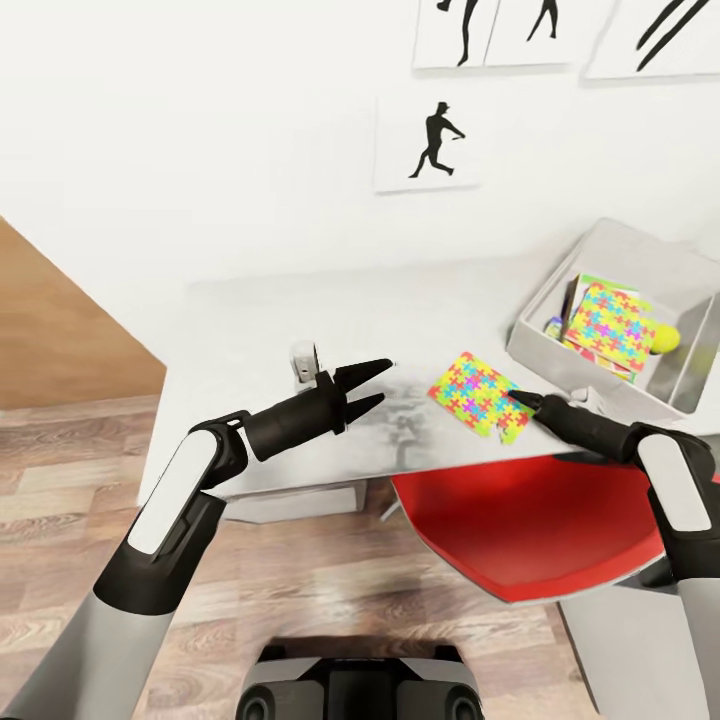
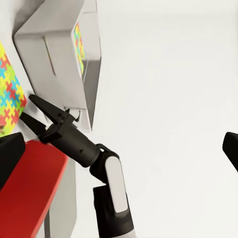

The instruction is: Put all the toys in the child's room - the three board games (two on the bed and one on the table), the two jigsaw puzzles on the table, and the tennis ball on the table - inside the toy box on the table in the child's room.

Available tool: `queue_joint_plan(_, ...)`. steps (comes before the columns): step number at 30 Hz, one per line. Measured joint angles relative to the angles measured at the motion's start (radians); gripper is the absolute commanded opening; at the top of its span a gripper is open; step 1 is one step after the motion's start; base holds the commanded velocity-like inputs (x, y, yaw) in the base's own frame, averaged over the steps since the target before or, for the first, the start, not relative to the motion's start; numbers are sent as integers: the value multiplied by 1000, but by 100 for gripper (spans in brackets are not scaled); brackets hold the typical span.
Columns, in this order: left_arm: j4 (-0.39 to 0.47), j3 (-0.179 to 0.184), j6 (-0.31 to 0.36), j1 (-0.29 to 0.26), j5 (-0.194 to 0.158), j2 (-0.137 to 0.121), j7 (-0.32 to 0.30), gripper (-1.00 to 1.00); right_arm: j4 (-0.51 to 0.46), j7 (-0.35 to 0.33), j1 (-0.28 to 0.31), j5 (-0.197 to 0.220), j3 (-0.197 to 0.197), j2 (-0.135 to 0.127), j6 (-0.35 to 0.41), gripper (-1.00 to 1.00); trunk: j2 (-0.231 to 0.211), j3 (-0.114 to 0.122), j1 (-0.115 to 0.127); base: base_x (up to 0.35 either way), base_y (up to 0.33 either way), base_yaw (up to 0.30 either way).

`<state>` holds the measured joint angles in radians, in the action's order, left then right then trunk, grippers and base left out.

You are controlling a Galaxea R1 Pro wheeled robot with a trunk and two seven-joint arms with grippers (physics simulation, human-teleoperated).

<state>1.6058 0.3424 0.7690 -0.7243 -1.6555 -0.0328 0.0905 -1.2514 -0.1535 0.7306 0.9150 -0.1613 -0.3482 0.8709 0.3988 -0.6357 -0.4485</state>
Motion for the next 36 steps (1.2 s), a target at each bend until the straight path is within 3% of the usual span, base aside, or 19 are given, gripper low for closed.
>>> queue_joint_plan(8,1,0,0,0,0,1,-1,100,1,0,0,4,-2,-1,0,100,0,0,0,0,0,159)
queue_joint_plan(27,1,1,0,0,0,2,1,100,3,-1,-1,12,-4,-2,1,100,0,0,-1,0,0,25)
queue_joint_plan(36,1,1,0,0,0,3,1,100,1,0,-1,1,-6,-2,0,100,0,0,-1,0,0,195)
